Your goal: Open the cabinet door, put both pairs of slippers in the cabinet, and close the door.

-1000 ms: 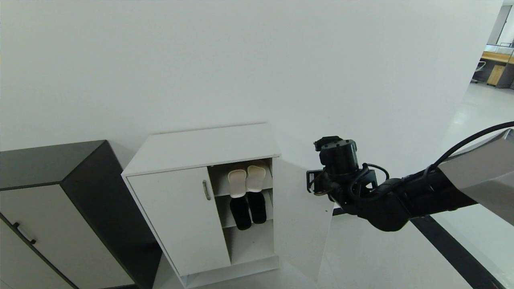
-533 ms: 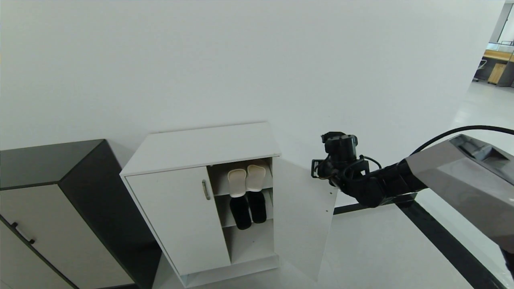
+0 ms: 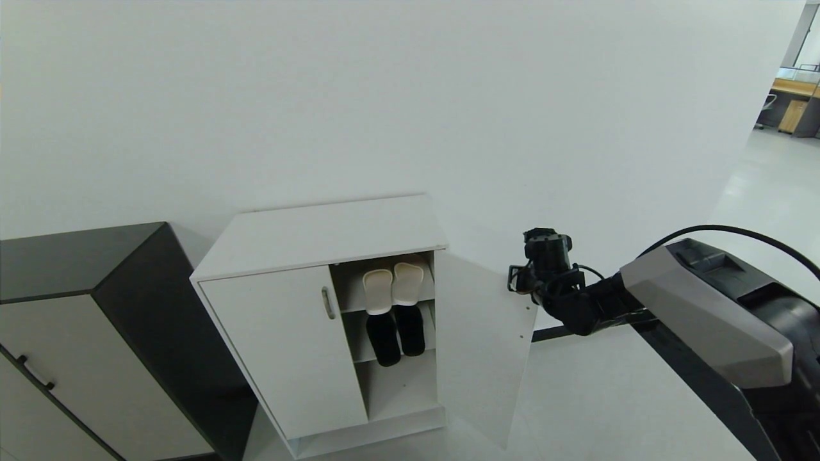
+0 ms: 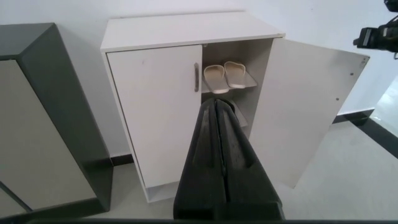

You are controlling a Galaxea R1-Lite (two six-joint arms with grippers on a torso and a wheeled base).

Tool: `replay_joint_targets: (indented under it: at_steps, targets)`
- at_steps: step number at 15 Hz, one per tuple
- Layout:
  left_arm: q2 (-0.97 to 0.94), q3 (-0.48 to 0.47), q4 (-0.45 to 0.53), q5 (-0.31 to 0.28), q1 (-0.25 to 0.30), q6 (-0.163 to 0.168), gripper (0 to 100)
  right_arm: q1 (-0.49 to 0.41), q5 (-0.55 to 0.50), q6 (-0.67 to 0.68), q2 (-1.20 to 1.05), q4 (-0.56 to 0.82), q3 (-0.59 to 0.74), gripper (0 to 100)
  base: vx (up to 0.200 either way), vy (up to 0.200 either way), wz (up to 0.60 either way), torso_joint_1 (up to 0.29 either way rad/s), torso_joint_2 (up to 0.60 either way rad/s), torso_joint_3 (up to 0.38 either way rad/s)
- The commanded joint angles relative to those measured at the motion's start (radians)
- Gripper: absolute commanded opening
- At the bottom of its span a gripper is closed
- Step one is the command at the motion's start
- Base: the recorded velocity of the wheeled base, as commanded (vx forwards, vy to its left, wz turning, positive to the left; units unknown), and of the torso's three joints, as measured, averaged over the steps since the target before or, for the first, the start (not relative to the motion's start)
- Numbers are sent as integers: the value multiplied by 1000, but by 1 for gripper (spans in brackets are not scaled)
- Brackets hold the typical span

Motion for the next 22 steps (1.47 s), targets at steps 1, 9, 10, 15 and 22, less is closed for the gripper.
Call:
replay_joint_targets:
  at_steps: [1,9,10,15,22]
  targets:
    - [1,0,0,0,0,0,0,-1,-1,0,32,-12,0,0,0,0,0,0,0,0]
    - [1,0,0,0,0,0,0,81,0,-6,-98,-30,172,0,0,0,0,0,0,0]
    - [1,0,0,0,0,0,0,97,0,-7,-109,-41,190,0,0,0,0,0,0,0]
    - [1,0,0,2,0,0,0,233,3,-9,-202,-76,347,0,0,0,0,0,0,0]
    - [1,0,0,2,0,0,0,296,3,-119,-298,-182,482,0,0,0,0,0,0,0]
